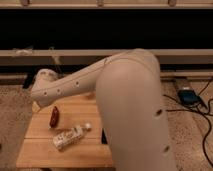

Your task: Place the pepper in the ceramic cup

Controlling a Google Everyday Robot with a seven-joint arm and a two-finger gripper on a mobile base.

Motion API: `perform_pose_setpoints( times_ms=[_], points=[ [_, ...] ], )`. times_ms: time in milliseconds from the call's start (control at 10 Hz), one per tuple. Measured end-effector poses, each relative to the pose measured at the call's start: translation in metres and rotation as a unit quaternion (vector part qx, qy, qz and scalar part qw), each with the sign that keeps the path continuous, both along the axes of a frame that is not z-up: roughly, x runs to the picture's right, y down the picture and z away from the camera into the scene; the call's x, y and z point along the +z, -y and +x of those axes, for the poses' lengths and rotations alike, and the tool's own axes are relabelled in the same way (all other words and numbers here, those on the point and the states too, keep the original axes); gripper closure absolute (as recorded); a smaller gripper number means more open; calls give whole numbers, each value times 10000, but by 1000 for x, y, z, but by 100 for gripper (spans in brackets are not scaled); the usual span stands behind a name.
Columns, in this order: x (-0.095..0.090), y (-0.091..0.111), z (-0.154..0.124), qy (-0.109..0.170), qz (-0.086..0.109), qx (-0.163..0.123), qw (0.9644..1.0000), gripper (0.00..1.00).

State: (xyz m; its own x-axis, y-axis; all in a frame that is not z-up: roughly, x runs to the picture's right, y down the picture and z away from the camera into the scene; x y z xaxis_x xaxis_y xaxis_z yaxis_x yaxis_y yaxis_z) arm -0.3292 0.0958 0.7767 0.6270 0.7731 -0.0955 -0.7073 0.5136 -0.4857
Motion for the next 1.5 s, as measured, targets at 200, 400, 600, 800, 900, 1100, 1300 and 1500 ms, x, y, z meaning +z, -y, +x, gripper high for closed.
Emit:
perform_pose_setpoints(
  times_ms=[200,400,600,800,900,1100,1300,1500],
  points=[
    [35,-33,-18,-261,-326,-259,9988,20],
    [61,-47,-16,-508,-598,-314,9964,20],
    [77,-49,3,-678,-732,-144,9949,20],
    [73,-41,23,-775,-798,55,9938,20],
    [67,-34,33,-810,-820,106,9933,20],
    [62,-33,29,-787,-847,98,9932,20],
    [65,-40,20,-763,-884,49,9931,20],
    [68,-45,15,-766,-904,-1,9930,20]
  ],
)
